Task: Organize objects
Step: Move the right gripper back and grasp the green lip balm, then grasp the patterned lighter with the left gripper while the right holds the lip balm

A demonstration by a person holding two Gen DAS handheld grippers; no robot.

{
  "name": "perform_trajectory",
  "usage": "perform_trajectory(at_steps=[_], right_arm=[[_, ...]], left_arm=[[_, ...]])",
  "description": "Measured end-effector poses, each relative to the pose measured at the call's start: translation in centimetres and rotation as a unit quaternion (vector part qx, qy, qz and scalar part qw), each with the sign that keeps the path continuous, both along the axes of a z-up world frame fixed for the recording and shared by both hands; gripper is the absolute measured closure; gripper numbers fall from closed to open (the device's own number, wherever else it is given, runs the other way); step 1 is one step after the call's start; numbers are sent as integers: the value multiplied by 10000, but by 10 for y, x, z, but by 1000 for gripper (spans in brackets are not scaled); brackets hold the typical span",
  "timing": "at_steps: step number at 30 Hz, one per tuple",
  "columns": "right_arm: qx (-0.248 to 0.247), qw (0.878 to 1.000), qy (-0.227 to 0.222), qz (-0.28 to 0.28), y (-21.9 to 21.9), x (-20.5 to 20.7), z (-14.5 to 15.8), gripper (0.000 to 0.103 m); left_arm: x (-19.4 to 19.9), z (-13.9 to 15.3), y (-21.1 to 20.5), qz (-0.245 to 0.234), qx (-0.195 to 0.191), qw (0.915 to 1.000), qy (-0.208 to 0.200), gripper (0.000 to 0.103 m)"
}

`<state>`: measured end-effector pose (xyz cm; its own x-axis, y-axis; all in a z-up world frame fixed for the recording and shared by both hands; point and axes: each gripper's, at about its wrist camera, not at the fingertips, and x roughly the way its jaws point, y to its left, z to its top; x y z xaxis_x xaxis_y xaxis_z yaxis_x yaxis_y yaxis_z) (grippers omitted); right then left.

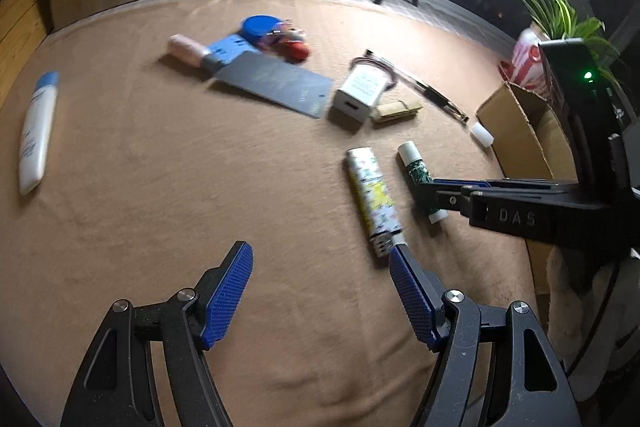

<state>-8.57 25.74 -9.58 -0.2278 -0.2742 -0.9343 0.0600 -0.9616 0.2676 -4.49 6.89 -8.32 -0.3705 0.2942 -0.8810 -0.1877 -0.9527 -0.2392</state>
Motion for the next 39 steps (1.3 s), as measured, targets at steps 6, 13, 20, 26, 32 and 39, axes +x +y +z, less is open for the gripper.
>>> perform_trajectory(at_steps=[6,13,20,26,32,39], right_arm=[[-215,9994,88,-253,18,2,5,72],[-265,9989,236,-306,30,3,14,72],[-206,9995,140,-196,21,-4,7,72],[63,9999,136,-8,7,-9,2,73],[571,9978,272,179,-2,-7,1,86],[408,9986,328,32,4,7,4,89]], left_arm=[[-21,-12,32,-219,-134,9997,-11,33],[-35,-24,51,-310,-355,9989,-78,48],[-43,-25,57,-300,-680,9972,17,68],[-40,-26,51,-341,-789,9963,96,78],[-37,-26,41,-262,-641,9976,86,79],[-28,-25,29,-168,-426,9989,-28,79]])
